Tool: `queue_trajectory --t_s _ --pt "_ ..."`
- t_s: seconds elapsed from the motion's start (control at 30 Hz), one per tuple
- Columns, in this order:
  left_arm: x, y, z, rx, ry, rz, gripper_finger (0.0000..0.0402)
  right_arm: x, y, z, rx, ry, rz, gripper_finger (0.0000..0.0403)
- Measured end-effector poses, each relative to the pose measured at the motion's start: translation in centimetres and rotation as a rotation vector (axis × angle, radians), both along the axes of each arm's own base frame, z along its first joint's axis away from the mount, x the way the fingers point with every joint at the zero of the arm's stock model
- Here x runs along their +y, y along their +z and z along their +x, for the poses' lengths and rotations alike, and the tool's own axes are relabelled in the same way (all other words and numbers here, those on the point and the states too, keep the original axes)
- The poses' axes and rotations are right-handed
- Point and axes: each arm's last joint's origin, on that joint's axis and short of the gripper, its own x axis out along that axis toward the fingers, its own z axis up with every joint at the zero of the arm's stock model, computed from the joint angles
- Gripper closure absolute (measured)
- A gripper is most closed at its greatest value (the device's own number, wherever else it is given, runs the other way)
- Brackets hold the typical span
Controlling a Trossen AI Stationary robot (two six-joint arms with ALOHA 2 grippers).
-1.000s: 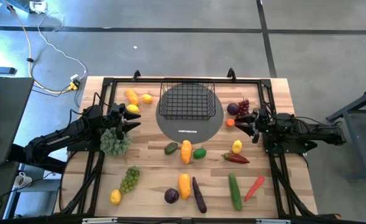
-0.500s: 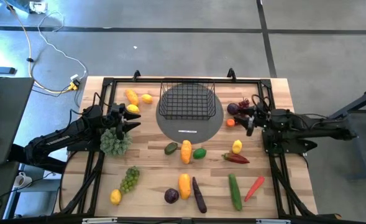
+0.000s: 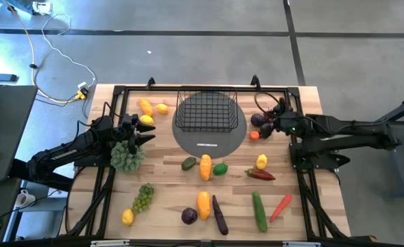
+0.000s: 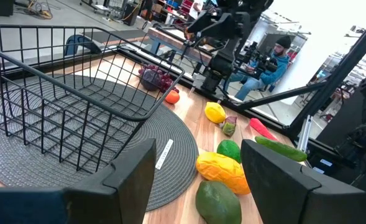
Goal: Build produce basket
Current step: Put the violet plum into the wire basket
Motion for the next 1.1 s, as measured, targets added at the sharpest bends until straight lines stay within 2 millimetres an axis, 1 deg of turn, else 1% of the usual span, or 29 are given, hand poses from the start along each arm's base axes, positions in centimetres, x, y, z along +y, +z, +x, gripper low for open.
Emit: queue_trajectory --t_s 0.17,0.3,0.47,0.63,0.8,1.1 --pt "0.0 0.0 0.0 0.0 0.0 0.0 0.0178 -1.4 0.5 0.8 0.078 -0.047 0.056 0.0073" --pt "0.0 0.0 0.0 0.0 0.0 0.0 0.0178 -2.7 0.0 1.3 0.122 -0.056 0.139 0.0041" --pt "0.0 0.0 0.0 0.0 0.0 0.0 0.0178 -4.4 -1.1 1.4 0.171 -0.084 0.261 0.0007" --pt "0.0 0.0 0.0 0.0 0.0 0.0 0.0178 -6.1 -2.0 1.9 0.2 -0.089 0.302 0.0004" --pt "0.0 0.0 0.0 0.0 0.0 0.0 0.0178 -7.5 -3.1 2.1 0.284 -0.099 0.317 0.0003" --pt "0.0 0.0 0.0 0.0 0.0 0.0 0.0178 -8.8 -5.2 3.2 0.414 -0.042 0.326 0.0003"
